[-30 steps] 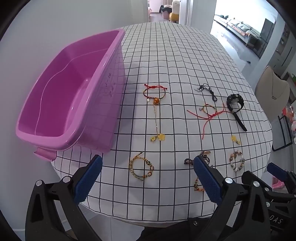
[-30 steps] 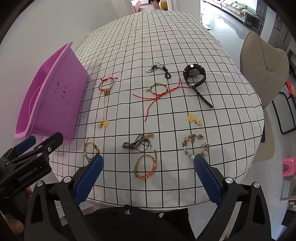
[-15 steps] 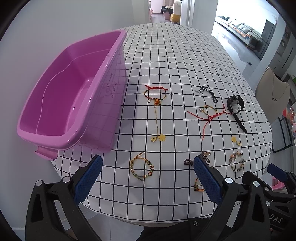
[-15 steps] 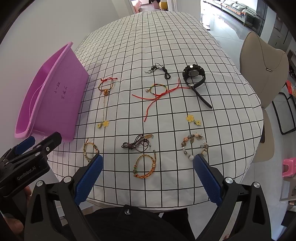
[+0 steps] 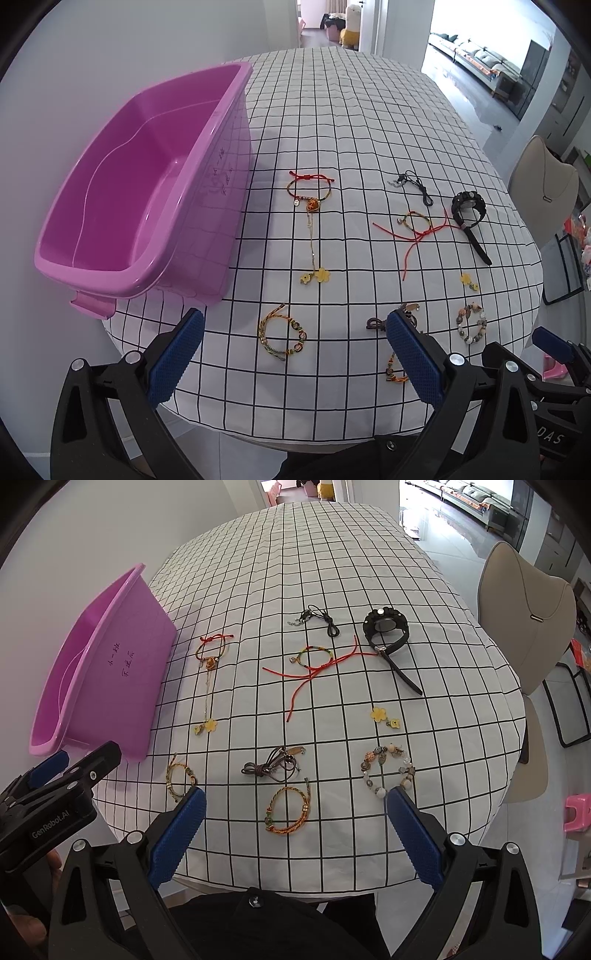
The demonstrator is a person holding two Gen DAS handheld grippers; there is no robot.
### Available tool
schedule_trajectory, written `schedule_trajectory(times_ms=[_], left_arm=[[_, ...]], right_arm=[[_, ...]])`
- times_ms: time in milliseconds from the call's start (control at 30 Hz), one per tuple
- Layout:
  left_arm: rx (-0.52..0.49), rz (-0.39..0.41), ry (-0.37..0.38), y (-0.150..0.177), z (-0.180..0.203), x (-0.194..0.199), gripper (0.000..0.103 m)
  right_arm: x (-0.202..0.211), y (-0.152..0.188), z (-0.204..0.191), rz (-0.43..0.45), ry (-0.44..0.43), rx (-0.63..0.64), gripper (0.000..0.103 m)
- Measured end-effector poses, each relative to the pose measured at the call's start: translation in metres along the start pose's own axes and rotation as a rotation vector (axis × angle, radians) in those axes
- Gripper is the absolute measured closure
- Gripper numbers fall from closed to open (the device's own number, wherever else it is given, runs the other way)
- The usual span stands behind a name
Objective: Organize jewelry
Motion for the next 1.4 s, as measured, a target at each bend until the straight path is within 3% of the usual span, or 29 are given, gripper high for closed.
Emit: schedule_trajectory(times_ms=[1400], left_arm=[[-0.003,0.012,-0.003,0.0053,0.0022,0.0063,0.006]], right_arm=[[0.0004,0.0051,-0.0033,0.005,-0.001,0.001,0.009]])
Point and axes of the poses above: each gripper's, at about its wrist camera, not at the fingertips, and x roughly against the way its jaws point, z to its right, y to its underside, the point moved 6 cm from there along -x, roughly the way its jaws point, and after that the axes turned 15 degrees about -x, right-handed, at the moved point
